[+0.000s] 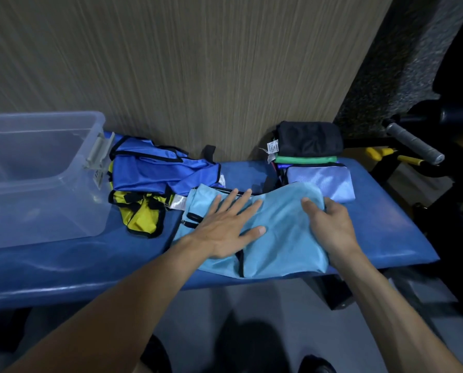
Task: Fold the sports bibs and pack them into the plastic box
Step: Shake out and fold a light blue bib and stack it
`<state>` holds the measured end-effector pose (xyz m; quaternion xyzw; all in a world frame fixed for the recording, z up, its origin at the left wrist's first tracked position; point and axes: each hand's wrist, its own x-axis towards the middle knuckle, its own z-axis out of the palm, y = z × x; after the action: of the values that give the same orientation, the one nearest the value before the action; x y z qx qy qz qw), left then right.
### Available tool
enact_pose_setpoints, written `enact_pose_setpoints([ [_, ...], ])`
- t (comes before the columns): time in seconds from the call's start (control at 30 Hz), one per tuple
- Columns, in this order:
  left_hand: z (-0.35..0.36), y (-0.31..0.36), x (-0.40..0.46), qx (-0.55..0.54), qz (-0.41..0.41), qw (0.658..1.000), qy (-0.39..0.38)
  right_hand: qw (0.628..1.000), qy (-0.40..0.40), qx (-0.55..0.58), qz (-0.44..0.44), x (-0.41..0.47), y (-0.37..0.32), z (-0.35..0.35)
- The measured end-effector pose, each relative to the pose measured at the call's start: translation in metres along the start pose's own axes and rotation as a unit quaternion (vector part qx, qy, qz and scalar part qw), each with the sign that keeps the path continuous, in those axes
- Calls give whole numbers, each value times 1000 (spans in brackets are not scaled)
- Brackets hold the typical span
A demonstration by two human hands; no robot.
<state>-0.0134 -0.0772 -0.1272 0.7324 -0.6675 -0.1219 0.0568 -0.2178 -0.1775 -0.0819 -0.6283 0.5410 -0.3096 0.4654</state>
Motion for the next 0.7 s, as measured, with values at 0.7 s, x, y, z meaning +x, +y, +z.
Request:
enact_pose_setpoints([
  [0.7, -41, -68, -22, -593, -175, 775, 128, 945, -231, -180, -142, -29, -47, 158],
])
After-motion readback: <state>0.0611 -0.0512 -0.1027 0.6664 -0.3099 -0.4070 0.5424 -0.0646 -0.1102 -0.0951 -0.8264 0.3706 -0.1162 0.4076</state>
